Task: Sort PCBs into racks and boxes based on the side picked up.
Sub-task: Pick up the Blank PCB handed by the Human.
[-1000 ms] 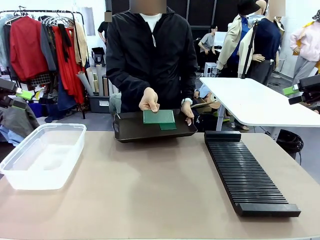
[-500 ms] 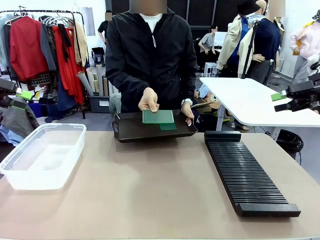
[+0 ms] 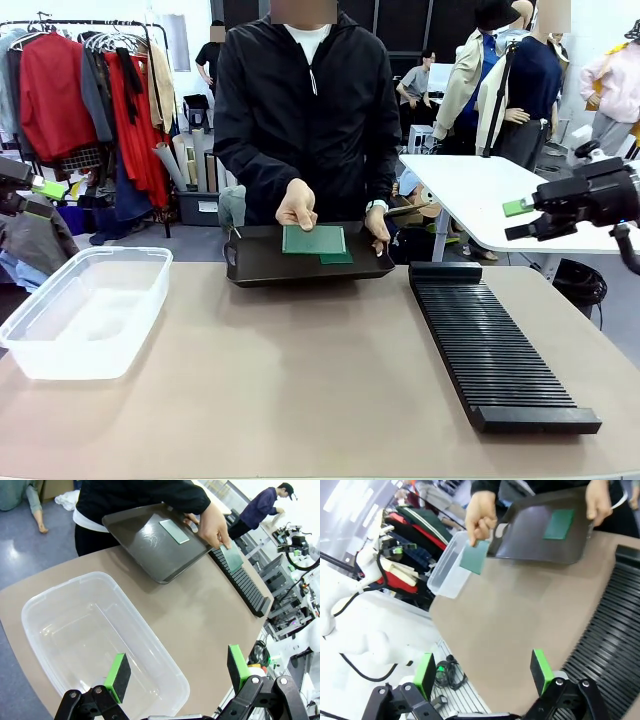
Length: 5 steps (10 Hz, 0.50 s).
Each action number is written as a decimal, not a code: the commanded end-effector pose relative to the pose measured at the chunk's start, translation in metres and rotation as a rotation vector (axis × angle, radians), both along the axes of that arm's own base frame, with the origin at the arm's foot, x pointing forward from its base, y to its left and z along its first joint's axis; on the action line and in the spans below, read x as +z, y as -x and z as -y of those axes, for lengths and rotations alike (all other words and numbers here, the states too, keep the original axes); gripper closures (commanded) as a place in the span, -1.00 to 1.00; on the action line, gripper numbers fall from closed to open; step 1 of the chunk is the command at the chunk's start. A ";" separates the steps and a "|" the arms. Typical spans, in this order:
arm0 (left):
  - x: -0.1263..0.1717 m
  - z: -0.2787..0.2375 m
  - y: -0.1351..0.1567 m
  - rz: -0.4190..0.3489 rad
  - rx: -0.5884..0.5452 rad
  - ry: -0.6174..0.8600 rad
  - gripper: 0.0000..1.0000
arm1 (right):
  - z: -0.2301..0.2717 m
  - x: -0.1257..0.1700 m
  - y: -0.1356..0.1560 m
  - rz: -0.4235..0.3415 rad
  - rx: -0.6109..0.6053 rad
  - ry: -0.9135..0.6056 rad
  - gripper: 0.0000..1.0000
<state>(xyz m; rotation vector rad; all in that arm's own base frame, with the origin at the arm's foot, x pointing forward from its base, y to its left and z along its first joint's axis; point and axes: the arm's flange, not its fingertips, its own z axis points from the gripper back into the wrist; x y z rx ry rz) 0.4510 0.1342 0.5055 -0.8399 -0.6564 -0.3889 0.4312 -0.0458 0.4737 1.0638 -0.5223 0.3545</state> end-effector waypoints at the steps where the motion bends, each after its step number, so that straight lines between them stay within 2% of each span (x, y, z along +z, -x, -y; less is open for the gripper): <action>1: 0.000 -0.001 0.001 0.000 -0.003 -0.003 -1.00 | -0.018 -0.015 -0.002 0.013 -0.002 -0.093 -1.00; 5: 0.000 -0.001 0.001 0.000 -0.003 -0.003 -1.00 | -0.053 -0.048 -0.021 -0.065 0.034 -0.184 -1.00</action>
